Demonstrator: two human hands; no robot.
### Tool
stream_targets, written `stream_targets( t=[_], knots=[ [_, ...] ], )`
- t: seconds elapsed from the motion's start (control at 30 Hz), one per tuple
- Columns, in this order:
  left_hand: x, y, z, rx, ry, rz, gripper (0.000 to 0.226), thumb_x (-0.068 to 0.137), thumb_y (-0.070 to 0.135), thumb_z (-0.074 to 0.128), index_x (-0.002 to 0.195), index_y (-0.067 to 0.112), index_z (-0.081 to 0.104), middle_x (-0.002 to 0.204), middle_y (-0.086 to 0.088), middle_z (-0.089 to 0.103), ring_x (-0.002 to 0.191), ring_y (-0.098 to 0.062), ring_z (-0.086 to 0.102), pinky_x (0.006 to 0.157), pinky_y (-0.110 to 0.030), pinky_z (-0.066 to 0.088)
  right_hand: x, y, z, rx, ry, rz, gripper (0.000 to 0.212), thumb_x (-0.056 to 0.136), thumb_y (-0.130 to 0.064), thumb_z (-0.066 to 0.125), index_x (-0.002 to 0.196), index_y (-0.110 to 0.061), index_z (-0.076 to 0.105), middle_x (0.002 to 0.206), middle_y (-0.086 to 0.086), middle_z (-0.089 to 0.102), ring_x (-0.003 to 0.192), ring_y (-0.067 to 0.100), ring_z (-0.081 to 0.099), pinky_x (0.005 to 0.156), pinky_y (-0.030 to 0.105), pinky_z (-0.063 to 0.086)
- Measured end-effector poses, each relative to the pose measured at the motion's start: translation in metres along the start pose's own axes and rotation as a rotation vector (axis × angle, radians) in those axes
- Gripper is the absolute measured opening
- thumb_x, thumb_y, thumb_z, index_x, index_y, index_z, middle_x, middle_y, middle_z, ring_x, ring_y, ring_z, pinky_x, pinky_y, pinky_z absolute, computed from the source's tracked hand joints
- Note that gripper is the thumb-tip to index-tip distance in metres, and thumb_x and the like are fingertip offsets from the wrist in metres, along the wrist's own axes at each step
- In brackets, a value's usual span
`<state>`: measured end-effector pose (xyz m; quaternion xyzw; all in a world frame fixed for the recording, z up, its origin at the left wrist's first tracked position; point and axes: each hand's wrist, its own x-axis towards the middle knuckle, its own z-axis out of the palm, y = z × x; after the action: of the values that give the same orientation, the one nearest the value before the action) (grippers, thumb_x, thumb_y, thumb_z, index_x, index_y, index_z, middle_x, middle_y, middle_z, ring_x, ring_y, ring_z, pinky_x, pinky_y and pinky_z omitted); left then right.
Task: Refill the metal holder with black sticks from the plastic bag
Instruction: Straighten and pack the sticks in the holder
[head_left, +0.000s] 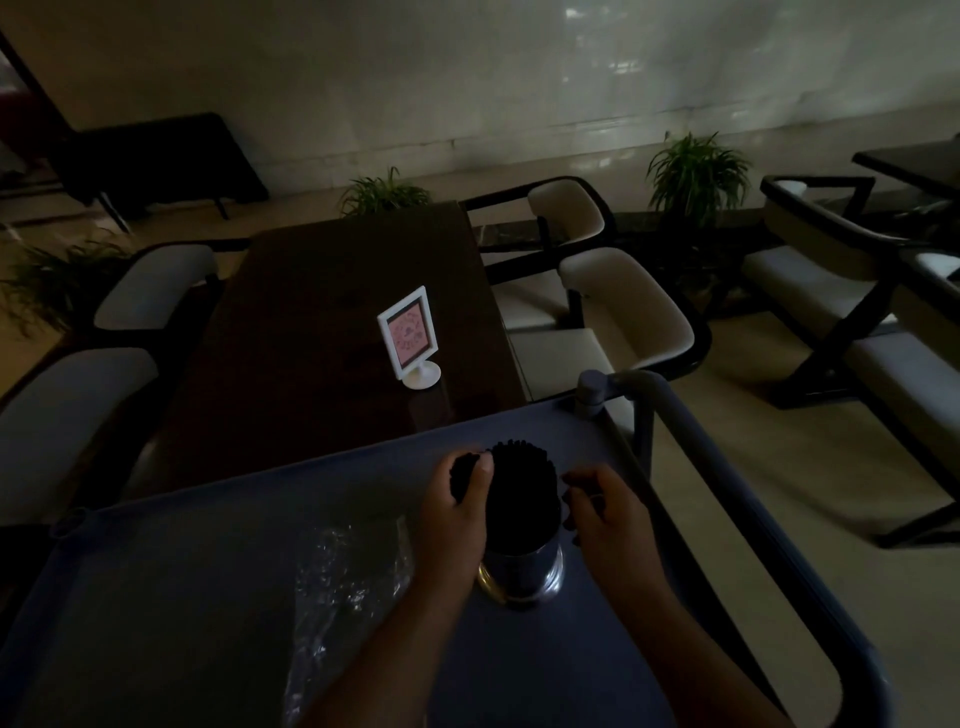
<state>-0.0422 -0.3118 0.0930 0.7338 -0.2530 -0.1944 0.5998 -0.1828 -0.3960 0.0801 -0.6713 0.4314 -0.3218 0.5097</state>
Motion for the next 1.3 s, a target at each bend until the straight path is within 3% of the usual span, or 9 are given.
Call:
stream_targets(
  t=[0.1, 0.2, 0.37, 0.43, 0.57, 0.73, 0.97, 1.1, 1.3],
  knots=[
    [0.005, 0.011, -0.002, -0.054, 0.045, 0.006, 0.026, 0.081, 0.059, 0.057, 0.095, 0.039, 0.065, 0.089, 0.012, 0.072, 0.083, -0.004, 0.068, 0.073, -0.034, 0.058, 0.000, -0.003, -0.003, -0.007, 0.004, -0.024, 0.019, 0.094, -0.012, 0.055, 0.095, -0.030, 0.060, 0.083, -0.005, 0.066, 0.069, 0.008, 0.067, 0.057, 0.020, 0.051],
    [0.008, 0.031, -0.007, -0.111, 0.058, 0.043, 0.016, 0.088, 0.050, 0.057, 0.097, 0.039, 0.066, 0.094, 0.013, 0.071, 0.086, 0.002, 0.066, 0.072, -0.026, 0.053, -0.001, -0.007, -0.006, 0.004, 0.012, -0.025, 0.017, 0.094, -0.013, 0.055, 0.097, -0.029, 0.060, 0.086, -0.005, 0.066, 0.068, 0.005, 0.067, 0.056, 0.021, 0.050],
    [0.011, 0.070, -0.021, -0.196, 0.098, 0.091, 0.022, 0.093, 0.041, 0.054, 0.109, 0.029, 0.064, 0.104, 0.017, 0.072, 0.101, 0.001, 0.064, 0.091, -0.033, 0.049, 0.001, -0.018, -0.014, 0.031, 0.060, -0.044, 0.011, 0.094, -0.014, 0.055, 0.092, -0.024, 0.060, 0.079, -0.002, 0.066, 0.064, 0.006, 0.065, 0.054, 0.025, 0.051],
    [0.012, 0.083, -0.029, -0.238, 0.113, 0.127, 0.026, 0.094, 0.040, 0.053, 0.112, 0.025, 0.063, 0.102, 0.018, 0.072, 0.098, 0.001, 0.065, 0.090, -0.032, 0.050, 0.002, -0.025, -0.016, 0.039, 0.079, -0.056, 0.011, 0.093, -0.013, 0.056, 0.091, -0.023, 0.059, 0.077, -0.001, 0.066, 0.063, 0.007, 0.065, 0.053, 0.024, 0.050],
    [0.011, 0.108, -0.041, -0.333, 0.127, 0.210, 0.012, 0.093, 0.040, 0.054, 0.098, 0.039, 0.065, 0.092, 0.008, 0.074, 0.097, -0.011, 0.069, 0.088, -0.032, 0.052, -0.001, -0.035, -0.019, 0.085, 0.128, -0.080, 0.010, 0.092, -0.010, 0.057, 0.092, -0.020, 0.061, 0.071, 0.002, 0.065, 0.060, 0.012, 0.065, 0.054, 0.032, 0.053],
    [0.011, 0.130, -0.055, -0.458, 0.125, 0.264, 0.010, 0.094, 0.037, 0.056, 0.091, 0.036, 0.065, 0.077, 0.005, 0.069, 0.083, -0.018, 0.068, 0.079, -0.034, 0.056, -0.008, -0.051, -0.019, 0.152, 0.175, -0.162, 0.016, 0.092, -0.006, 0.055, 0.091, -0.022, 0.059, 0.071, 0.000, 0.064, 0.060, 0.010, 0.063, 0.053, 0.021, 0.052],
    [0.001, 0.124, -0.052, -0.430, 0.078, 0.233, 0.011, 0.092, 0.037, 0.057, 0.088, 0.041, 0.066, 0.075, 0.008, 0.069, 0.077, -0.012, 0.068, 0.074, -0.034, 0.053, -0.014, -0.062, -0.005, 0.028, 0.007, -0.160, 0.019, 0.093, -0.014, 0.057, 0.098, -0.032, 0.059, 0.092, -0.008, 0.064, 0.081, 0.006, 0.065, 0.068, 0.029, 0.057],
    [-0.001, 0.121, -0.057, -0.499, 0.085, 0.242, 0.009, 0.090, 0.042, 0.059, 0.090, 0.037, 0.066, 0.075, 0.008, 0.067, 0.077, -0.012, 0.067, 0.073, -0.028, 0.054, -0.025, -0.066, 0.001, 0.110, 0.022, -0.108, 0.016, 0.093, -0.012, 0.056, 0.081, -0.022, 0.060, 0.076, 0.005, 0.066, 0.068, 0.023, 0.065, 0.059, 0.042, 0.055],
    [0.003, 0.131, -0.067, -0.820, 0.093, 0.163, 0.015, 0.092, 0.037, 0.059, 0.086, 0.025, 0.067, 0.072, 0.006, 0.064, 0.072, -0.011, 0.065, 0.074, -0.028, 0.057, -0.053, -0.093, 0.012, 0.459, -0.181, 0.103, 0.044, 0.098, -0.031, 0.049, 0.063, -0.011, 0.065, 0.060, 0.009, 0.064, 0.052, 0.026, 0.059, 0.047, 0.030, 0.047]
  ],
)
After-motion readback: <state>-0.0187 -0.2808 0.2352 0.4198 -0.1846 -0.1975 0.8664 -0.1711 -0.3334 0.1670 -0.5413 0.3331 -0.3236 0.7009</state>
